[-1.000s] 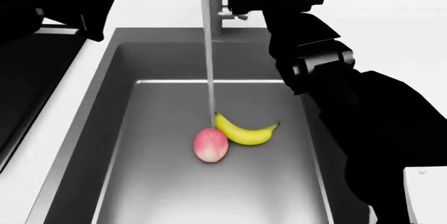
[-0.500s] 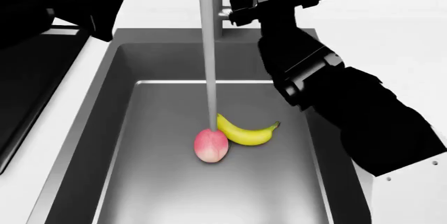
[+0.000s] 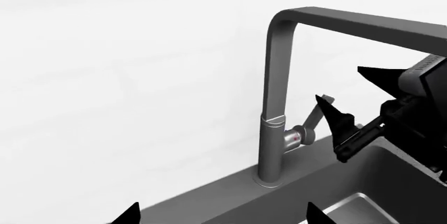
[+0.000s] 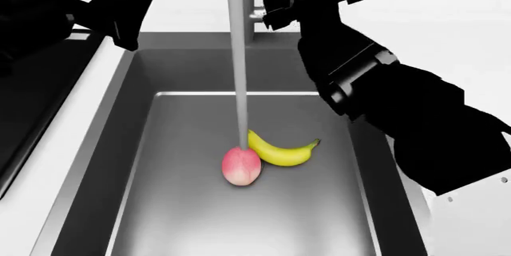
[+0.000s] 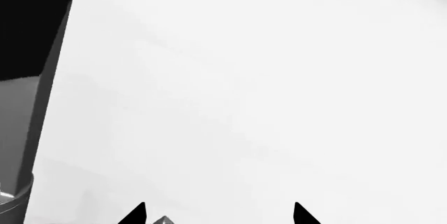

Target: Pick up the fruits and vegetables and place them in the sink. Turn on the sink faucet to wash them. Then turn the sink off and put them in the tray.

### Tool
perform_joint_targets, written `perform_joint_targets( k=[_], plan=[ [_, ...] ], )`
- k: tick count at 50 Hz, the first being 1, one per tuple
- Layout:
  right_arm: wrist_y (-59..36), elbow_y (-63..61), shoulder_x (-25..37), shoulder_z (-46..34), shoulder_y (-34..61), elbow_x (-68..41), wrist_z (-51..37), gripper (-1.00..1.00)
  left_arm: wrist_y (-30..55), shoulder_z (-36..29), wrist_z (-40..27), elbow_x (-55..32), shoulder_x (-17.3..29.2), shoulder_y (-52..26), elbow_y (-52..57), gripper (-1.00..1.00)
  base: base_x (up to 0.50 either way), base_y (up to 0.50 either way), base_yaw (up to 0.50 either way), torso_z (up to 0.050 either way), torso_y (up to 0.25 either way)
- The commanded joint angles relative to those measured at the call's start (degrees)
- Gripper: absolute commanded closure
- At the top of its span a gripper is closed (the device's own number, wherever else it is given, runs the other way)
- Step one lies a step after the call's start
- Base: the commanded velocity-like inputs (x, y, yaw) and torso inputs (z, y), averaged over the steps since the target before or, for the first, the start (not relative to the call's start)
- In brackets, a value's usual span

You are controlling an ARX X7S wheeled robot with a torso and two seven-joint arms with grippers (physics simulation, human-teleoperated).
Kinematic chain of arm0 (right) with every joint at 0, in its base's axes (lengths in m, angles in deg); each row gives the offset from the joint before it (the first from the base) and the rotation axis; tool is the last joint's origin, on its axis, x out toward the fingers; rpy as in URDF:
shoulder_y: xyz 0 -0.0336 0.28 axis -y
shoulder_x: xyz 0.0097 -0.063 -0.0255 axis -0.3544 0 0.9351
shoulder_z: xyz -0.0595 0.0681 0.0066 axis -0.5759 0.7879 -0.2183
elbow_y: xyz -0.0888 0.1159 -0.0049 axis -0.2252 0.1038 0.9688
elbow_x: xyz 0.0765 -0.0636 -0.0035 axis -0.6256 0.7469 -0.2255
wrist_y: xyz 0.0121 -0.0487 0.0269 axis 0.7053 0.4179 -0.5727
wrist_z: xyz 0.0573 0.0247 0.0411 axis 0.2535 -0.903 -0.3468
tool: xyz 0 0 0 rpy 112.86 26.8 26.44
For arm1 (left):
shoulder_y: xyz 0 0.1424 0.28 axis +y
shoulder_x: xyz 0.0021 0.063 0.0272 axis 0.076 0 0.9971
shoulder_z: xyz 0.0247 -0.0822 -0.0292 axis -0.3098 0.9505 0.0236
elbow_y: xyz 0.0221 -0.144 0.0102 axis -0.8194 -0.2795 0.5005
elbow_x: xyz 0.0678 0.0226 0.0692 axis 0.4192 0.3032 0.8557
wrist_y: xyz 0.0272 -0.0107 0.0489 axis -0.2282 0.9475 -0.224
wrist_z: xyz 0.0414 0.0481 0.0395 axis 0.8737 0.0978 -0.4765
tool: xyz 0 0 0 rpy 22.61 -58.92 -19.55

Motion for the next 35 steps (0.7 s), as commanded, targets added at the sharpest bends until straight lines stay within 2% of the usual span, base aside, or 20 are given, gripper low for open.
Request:
perform_joint_targets(
  k=[1, 2, 4, 6, 10, 14, 28, 35],
  plan=[
    [-0.3, 16.4, 0.2, -1.2, 5.8, -27.2, 8.5, -1.00, -1.3, -0.5, 1.0, 1.1, -0.7, 1.4, -1.0, -1.00, 0.00, -0.01, -0.01, 0.000, 0.000],
    [0.0, 12.7, 1.1, 0.2, 8.0, -27.4, 11.3, -1.00, -1.6, -0.5, 1.1, 1.3, -0.9, 1.6, -1.1, -1.00, 0.00, 0.00, 0.00, 0.000, 0.000],
    [8.9, -4.5, 6.6, 1.7, 16.6, -24.5, 11.0, -1.00, -2.0, -0.7, 1.5, 1.6, -1.2, 2.0, -1.5, -1.00, 0.00, 0.00, 0.00, 0.000, 0.000],
    [12.7, -20.2, 10.0, 2.0, 21.5, -22.2, 10.9, -1.00, -2.2, -0.8, 1.7, 1.9, -1.4, 2.1, -1.8, -1.00, 0.00, 0.00, 0.00, 0.000, 0.000],
    [15.1, -30.8, 13.8, 2.4, 26.8, -19.5, 11.2, -1.00, -2.6, -1.0, 2.1, 2.2, -2.0, 2.2, -2.2, -1.00, 0.00, 0.00, 0.00, 0.000, 0.000],
    [15.3, -34.1, 15.8, 1.6, 28.1, -18.1, 10.6, -1.00, -2.9, -1.3, 2.4, 2.6, -2.5, 2.3, -2.7, -1.00, 0.00, 0.00, 0.00, 0.000, 0.000],
    [14.9, -39.4, 17.7, -6.5, 23.2, -11.6, 5.6, -1.00, -2.6, -2.0, 3.0, 3.1, -3.8, 1.6, -3.0, -1.00, 0.00, 0.00, 0.00, 0.000, 0.000],
    [16.7, -35.0, 16.2, -8.7, 18.8, -9.5, 2.1, -1.00, -2.8, -2.5, 4.1, 4.0, -4.6, 1.1, -3.8, -1.00, 0.00, 0.00, 0.00, 0.000, 0.000]
  ],
)
